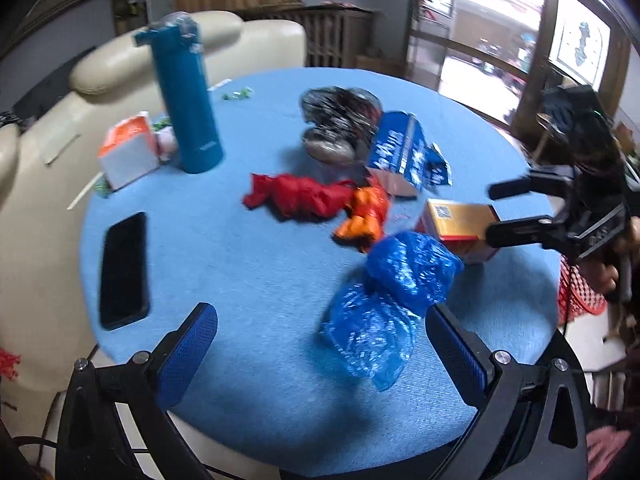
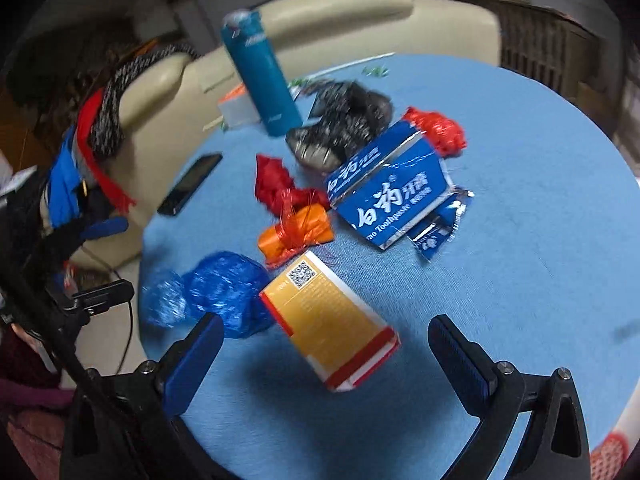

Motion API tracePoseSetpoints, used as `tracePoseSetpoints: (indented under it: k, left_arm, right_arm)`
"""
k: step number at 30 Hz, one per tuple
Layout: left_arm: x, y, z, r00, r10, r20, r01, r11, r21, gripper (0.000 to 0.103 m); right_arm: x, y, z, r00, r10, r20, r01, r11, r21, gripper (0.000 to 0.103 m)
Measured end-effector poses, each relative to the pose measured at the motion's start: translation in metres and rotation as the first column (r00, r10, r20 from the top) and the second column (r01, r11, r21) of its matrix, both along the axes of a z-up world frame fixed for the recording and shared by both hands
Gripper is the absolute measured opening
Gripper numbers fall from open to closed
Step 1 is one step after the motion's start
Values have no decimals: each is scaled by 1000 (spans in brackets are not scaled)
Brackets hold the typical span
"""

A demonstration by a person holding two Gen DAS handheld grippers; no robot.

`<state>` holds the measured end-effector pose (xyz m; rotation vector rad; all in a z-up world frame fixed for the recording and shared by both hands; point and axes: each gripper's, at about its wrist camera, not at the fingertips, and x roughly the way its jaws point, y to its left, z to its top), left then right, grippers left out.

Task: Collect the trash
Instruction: 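Grasp the blue plastic bag with the left tool while the right tool grasps the orange-white carton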

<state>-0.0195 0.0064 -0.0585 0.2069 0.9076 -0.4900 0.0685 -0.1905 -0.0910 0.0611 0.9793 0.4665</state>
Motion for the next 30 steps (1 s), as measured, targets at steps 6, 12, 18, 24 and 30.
tracePoseSetpoints:
  k: [6,12,18,24,30]
  left_arm:
    - [9,-17,-10,996,-79,-27,80,997,7,102]
    - [19,-39,-22,986,-137,-98,136,991,-13,76]
    - [27,-53,-36,975,-157,-160,154,988,-29,60]
    - [30,-63,-39,974,-142,-176,135,989,-54,42]
    - [27,-77,-37,978,-123,-167,118,992,-41,34]
  right_arm:
    - [18,13,-21,994,95,-59,-98,994,-42,79]
    - [9,10,-29,994,85,-73,-86,996,-13,59]
    - [-23,-21,-28,998,-35,-61,40,996,78,59]
    - [-58,-64,-20,980,-191,-62,200,949,245,53]
    - [-86,-89,-23,961,-271,-48,272,913,305,48]
